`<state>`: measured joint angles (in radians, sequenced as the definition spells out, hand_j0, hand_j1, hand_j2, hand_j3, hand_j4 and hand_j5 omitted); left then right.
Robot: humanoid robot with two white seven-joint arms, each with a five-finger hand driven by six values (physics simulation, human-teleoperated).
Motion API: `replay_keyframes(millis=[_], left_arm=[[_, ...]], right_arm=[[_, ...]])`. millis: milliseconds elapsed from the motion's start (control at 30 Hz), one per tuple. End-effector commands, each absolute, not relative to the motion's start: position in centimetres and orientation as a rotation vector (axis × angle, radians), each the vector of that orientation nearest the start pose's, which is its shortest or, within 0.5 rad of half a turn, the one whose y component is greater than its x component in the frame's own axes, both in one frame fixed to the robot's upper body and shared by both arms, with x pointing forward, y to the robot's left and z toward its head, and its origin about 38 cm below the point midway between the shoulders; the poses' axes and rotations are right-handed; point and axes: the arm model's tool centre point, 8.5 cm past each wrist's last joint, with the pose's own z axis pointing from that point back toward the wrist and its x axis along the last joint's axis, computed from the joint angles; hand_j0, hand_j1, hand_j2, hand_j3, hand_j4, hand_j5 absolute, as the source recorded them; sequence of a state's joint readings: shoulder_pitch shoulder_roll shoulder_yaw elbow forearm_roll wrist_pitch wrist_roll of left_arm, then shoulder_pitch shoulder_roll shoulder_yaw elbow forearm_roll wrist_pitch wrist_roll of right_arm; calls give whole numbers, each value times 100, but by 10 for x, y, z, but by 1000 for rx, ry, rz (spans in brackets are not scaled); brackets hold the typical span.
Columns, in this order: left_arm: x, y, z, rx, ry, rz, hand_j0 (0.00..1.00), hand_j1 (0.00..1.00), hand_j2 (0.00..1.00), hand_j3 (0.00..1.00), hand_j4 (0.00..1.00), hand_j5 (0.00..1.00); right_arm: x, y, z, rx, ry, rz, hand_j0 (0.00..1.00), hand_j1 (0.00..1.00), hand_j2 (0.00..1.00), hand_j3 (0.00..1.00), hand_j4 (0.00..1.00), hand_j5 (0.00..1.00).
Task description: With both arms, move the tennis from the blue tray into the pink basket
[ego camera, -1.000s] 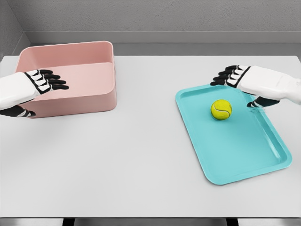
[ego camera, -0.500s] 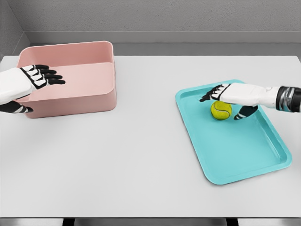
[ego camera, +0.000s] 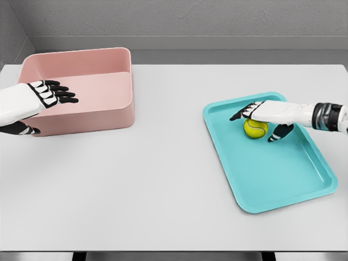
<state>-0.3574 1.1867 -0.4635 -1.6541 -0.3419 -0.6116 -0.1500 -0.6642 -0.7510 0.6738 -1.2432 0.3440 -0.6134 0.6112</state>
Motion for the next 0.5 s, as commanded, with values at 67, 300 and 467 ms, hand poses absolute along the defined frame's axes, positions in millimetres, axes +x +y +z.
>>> replay_keyframes(millis=[67, 300, 467], left_arm=[[366, 379, 260, 589, -1558, -1983, 100, 100, 100, 100, 100, 100], [366, 380, 262, 596, -1556, -1983, 100, 100, 100, 100, 100, 100], [366, 380, 262, 595, -1558, -1982, 100, 100, 100, 100, 100, 100]], right_arm=[[453, -320, 164, -247, -1244, 2010, 98, 98, 98, 98, 98, 98], [456, -319, 163, -247, -1246, 2004, 94, 94, 94, 94, 94, 94], [458, -314, 164, -247, -1255, 2005, 92, 92, 92, 92, 92, 92]])
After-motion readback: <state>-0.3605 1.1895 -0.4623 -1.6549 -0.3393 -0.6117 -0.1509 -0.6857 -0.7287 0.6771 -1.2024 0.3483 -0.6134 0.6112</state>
